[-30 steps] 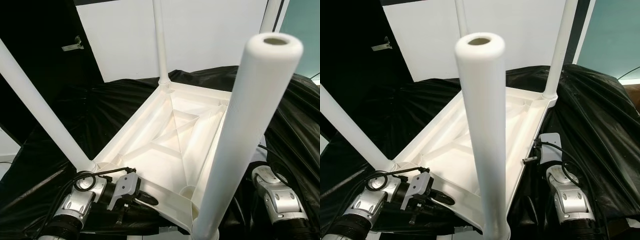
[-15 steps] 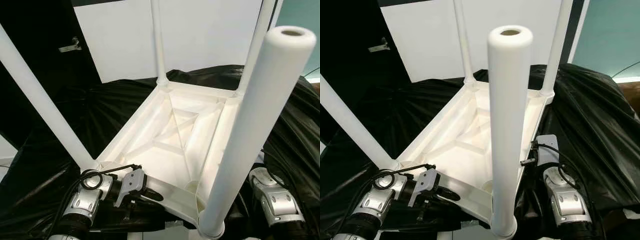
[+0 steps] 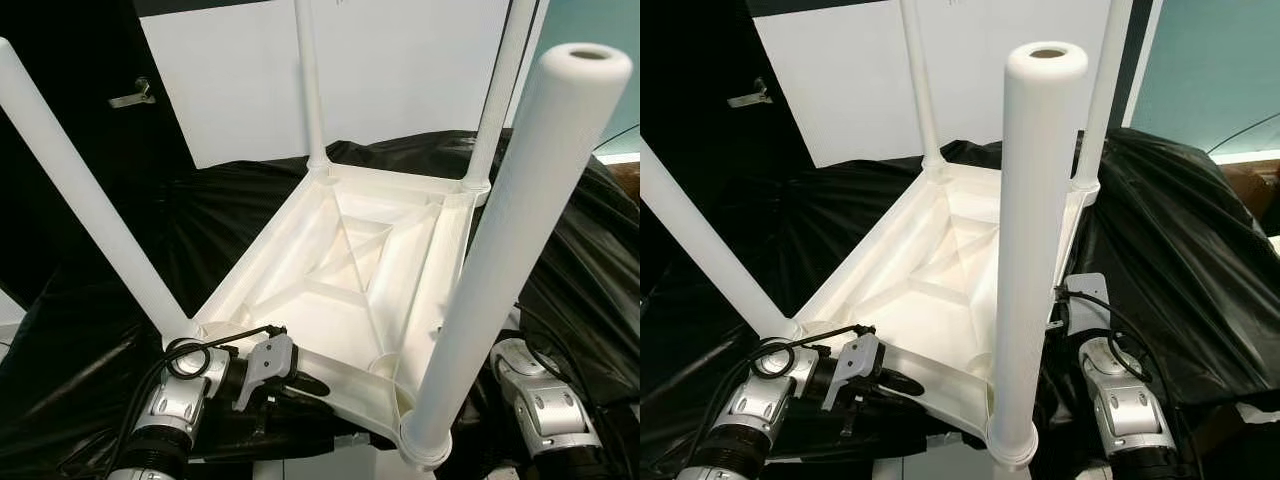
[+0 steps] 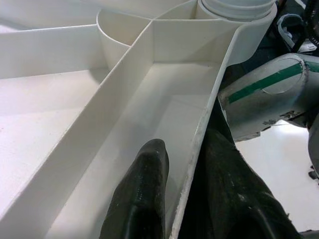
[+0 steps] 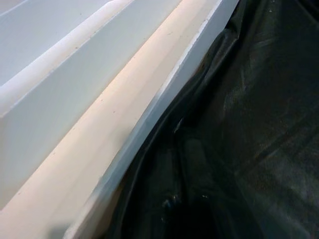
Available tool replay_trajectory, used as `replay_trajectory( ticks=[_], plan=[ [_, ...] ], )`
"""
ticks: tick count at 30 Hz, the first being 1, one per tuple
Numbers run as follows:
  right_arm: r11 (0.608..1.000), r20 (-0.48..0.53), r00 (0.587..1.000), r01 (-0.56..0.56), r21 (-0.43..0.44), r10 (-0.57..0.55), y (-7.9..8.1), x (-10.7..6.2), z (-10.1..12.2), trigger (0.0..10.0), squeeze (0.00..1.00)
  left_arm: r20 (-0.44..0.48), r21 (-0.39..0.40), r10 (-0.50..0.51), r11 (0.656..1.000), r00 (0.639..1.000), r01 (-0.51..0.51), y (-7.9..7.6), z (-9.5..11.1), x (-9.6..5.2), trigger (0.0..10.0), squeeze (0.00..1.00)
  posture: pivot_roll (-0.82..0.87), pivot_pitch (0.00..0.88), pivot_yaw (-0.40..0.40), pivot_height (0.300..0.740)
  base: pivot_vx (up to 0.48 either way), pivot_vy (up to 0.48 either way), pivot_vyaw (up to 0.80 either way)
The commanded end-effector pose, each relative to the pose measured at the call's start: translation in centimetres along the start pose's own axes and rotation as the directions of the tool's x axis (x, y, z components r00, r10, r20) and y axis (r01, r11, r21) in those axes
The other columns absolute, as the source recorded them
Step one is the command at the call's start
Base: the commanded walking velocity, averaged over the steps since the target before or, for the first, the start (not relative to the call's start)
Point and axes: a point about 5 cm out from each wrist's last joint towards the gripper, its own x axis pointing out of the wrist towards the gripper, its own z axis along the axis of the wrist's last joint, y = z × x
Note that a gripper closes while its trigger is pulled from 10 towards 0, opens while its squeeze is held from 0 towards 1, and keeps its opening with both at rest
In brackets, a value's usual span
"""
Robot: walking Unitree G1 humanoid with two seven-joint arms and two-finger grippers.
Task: Building children table
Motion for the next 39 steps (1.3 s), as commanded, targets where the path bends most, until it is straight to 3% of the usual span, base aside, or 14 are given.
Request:
replay_trajectory(
  ticks=[1, 6, 10, 22, 29, 32, 33, 34, 35, 36, 37, 38, 39],
  plan=[
    [0.998, -0.001, 0.998, -0.060, 0.000, 0.060, 1.5, 0.2, -0.1, 10.0, 0.00, -0.040, -0.090, 0.518, 0.850, 0.854, -0.519, 1.6, -1.5, 1.7, 10.0, 0.00, -0.07, 0.000, 0.073, 0.740, 0.000, 0.000, 0.00],
    [0.999, 0.053, 0.998, -0.033, -0.005, 0.033, 1.3, 0.2, 0.6, 10.0, 0.00, -0.014, -0.052, 0.520, 0.852, 0.854, -0.520, 1.8, -0.9, 2.0, 10.0, 0.00, -0.07, 0.000, 0.075, 0.740, 0.000, 0.000, 0.00],
    [0.999, 0.079, 0.996, 0.030, 0.038, -0.033, 0.4, 0.4, 1.1, 10.0, 0.00, 0.022, 0.032, 0.498, 0.866, 0.867, -0.499, 1.6, 0.0, 2.5, 10.0, 0.00, -0.08, 0.000, 0.078, 0.740, 0.000, 0.000, 0.00],
    [0.997, 0.104, 0.993, 0.041, 0.058, -0.047, 0.4, 0.6, 1.6, 10.0, 0.00, 0.032, 0.027, 0.496, 0.868, 0.868, -0.497, 1.6, 0.1, 2.6, 10.0, 0.00, -0.07, 0.000, 0.082, 0.740, 0.000, 0.000, 0.00],
    [0.994, 0.163, 0.986, 0.027, 0.105, -0.044, 0.9, 0.9, 2.6, 10.0, 0.00, 0.052, 0.139, 0.472, 0.869, 0.880, -0.475, 1.2, 1.3, 3.3, 10.0, 0.00, -0.06, 0.000, 0.086, 0.740, -0.176, -0.209, 0.00],
    [0.993, 0.169, 0.984, 0.032, 0.112, -0.051, 0.9, 0.9, 2.7, 10.0, 0.00, 0.079, 0.114, 0.471, 0.871, 0.879, -0.477, 1.5, 1.5, 3.0, 10.0, 0.00, -0.06, 0.000, 0.090, 0.740, 0.000, 0.000, 0.00],
    [0.993, 0.171, 0.984, 0.035, 0.113, -0.054, 0.9, 0.9, 2.7, 10.0, 0.00, 0.095, 0.094, 0.468, 0.875, 0.879, -0.475, 1.6, 1.6, 2.9, 10.0, 0.12, -0.06, 0.000, 0.091, 0.740, 0.000, 0.000, 0.00],
    [0.993, 0.170, 0.984, 0.041, 0.111, -0.059, 0.9, 1.0, 2.7, 10.0, 0.00, 0.116, 0.076, 0.475, 0.871, 0.872, -0.485, 1.8, 1.8, 2.7, 10.0, 0.12, -0.06, 0.000, 0.091, 0.740, 0.000, 0.000, 0.00],
    [0.993, 0.170, 0.983, 0.044, 0.113, -0.063, 0.9, 1.0, 2.7, 10.0, 0.00, 0.147, 0.061, 0.468, 0.875, 0.871, -0.480, 1.9, 2.2, 2.5, 7.0, 1.00, -0.06, 0.000, 0.093, 0.740, 0.000, 0.000, 0.00],
    [0.992, 0.170, 0.983, 0.047, 0.114, -0.066, 0.8, 1.0, 2.7, 10.0, 0.00, 0.167, 0.069, 0.468, 0.872, 0.868, -0.484, 2.0, 2.5, 2.3, 5.5, 1.00, -0.06, 0.000, 0.093, 0.740, 0.000, 0.000, 0.00],
    [0.992, 0.170, 0.983, 0.047, 0.114, -0.066, 0.8, 1.0, 2.7, 10.0, 0.00, 0.167, 0.069, 0.468, 0.872, 0.868, -0.484, 2.0, 2.5, 2.3, 5.5, 1.00, -0.06, 0.000, 0.093, 0.740, 0.000, 0.000, 0.00],
    [0.992, 0.171, 0.983, 0.049, 0.117, -0.068, 0.8, 1.0, 2.7, 10.0, 0.00, 0.174, 0.100, 0.476, 0.863, 0.862, -0.496, 2.2, 2.9, 2.2, 0.0, 1.00, -0.06, 0.000, 0.092, 0.740, 0.000, 0.000, 0.00],
    [0.992, 0.172, 0.983, 0.050, 0.118, -0.070, 0.8, 1.1, 2.7, 10.0, 0.00, 0.175, 0.123, 0.482, 0.855, 0.859, -0.504, 2.3, 3.1, 2.2, 0.0, 1.00, -0.06, 0.000, 0.092, 0.740, 0.000, 0.000, 0.00]
  ],
)
